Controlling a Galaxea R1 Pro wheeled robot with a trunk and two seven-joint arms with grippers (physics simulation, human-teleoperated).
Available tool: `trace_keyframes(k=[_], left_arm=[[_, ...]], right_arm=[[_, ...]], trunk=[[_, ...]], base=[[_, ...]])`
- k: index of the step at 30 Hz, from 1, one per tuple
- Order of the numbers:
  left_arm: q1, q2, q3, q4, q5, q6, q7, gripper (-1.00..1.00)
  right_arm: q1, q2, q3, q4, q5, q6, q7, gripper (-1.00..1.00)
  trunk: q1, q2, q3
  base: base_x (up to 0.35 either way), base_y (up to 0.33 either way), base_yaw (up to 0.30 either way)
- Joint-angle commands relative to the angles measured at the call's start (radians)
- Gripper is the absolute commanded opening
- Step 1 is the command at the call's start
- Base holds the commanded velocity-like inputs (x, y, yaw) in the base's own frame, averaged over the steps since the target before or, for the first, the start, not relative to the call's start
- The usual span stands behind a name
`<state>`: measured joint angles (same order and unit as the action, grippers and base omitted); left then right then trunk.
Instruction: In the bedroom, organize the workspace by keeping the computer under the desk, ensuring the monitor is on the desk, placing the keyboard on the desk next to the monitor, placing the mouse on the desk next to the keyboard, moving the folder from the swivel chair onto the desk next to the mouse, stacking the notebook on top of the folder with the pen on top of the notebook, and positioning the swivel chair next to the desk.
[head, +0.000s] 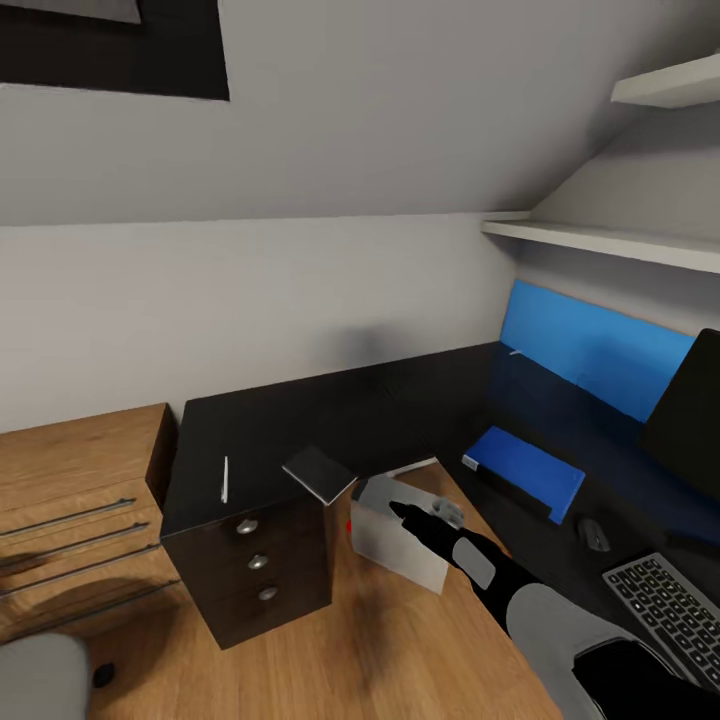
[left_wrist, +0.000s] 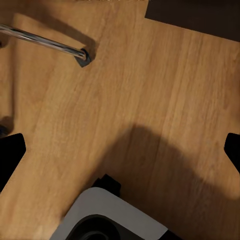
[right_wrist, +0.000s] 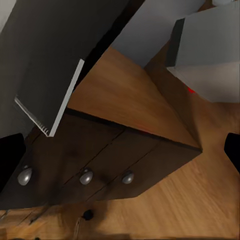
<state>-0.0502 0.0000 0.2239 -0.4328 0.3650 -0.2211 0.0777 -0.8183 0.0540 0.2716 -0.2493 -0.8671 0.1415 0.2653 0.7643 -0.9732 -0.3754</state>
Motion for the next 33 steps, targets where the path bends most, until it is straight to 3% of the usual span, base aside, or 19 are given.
trace_keyframes(k=[1,4,9,18,33], left_arm=[[0.0,0.0,-0.001,0.0,0.009,-0.003,0.0,1.0],[0.0,0.0,-0.001,0.0,0.009,-0.003,0.0,1.0],[0.0,0.0,-0.001,0.0,0.01,-0.003,0.0,1.0],[0.0,0.0,-0.001,0.0,0.011,-0.003,0.0,1.0],[0.0,-0.003,-0.003,0.0,0.01,-0.001,0.0,1.0]], right_arm=[[-0.001,0.0,0.003,0.001,0.004,0.003,0.008,1.0],[-0.001,0.001,0.004,0.004,0.03,0.002,0.035,1.0],[-0.001,0.006,0.003,0.004,0.037,-0.014,0.046,1.0],[-0.001,0.044,0.0,0.004,0.04,-0.034,0.045,1.0],[-0.001,0.043,-0.001,0.004,0.04,-0.039,0.047,1.0]], trunk=[[0.0,-0.001,-0.001],[0.0,-0.001,-0.001],[0.0,-0.001,-0.001],[0.0,-0.001,-0.004],[0.0,-0.001,-0.009]], base=[[-0.022,0.086,0.0],[-0.011,0.042,0.0],[-0.003,0.013,0.001],[0.0,0.001,0.103],[0.0,0.0,0.191]])
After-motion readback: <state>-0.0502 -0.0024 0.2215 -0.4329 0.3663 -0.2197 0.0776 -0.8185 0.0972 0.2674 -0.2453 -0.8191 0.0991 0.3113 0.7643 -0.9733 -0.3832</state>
